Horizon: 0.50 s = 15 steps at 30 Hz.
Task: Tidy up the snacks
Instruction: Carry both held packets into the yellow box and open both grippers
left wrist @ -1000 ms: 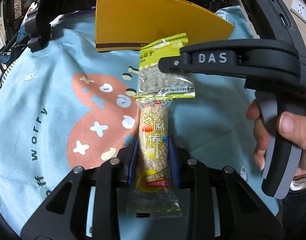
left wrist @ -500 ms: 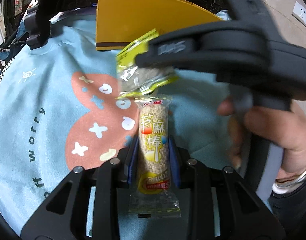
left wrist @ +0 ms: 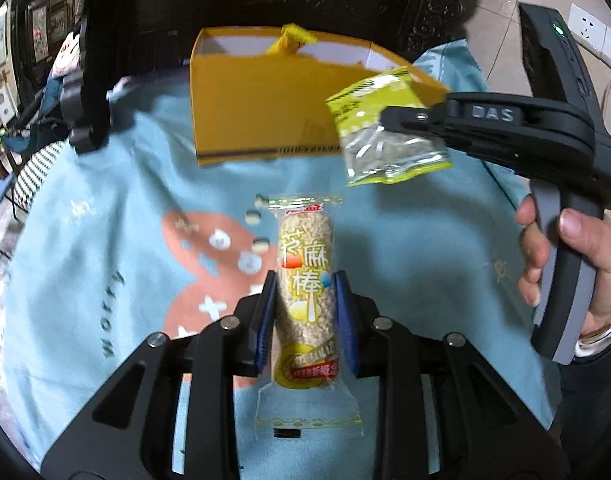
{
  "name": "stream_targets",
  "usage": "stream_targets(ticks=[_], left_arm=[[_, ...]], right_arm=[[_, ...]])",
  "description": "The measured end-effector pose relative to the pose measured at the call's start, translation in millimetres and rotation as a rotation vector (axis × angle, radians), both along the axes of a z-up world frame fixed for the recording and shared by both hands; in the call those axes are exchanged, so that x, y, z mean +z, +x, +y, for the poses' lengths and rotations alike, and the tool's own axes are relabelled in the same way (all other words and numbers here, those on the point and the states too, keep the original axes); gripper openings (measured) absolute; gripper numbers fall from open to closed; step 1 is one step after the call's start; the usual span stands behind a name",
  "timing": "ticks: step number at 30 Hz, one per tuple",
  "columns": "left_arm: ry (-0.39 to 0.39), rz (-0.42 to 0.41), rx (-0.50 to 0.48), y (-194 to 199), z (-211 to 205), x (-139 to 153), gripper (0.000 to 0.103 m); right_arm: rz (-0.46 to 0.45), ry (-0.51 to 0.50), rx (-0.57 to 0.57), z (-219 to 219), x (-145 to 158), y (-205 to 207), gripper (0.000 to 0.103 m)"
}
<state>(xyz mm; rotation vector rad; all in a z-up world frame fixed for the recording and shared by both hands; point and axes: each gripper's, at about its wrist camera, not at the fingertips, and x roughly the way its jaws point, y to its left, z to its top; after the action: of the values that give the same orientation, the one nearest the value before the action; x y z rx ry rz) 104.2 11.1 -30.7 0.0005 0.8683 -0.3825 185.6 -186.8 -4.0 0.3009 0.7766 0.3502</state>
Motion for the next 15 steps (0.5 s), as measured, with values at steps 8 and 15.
stream_targets(ticks=[8,15], left_arm=[[0.021,-0.072,-0.003,44,-12,58,0.028],[0.028,-0.121,0.033,113,-27,104,0.028]], right_arm=[[-0.108,0.025,-0.039,-39,51,4,0.018],[-0.15,0.017,-0.077,-64,77,36,0.018]])
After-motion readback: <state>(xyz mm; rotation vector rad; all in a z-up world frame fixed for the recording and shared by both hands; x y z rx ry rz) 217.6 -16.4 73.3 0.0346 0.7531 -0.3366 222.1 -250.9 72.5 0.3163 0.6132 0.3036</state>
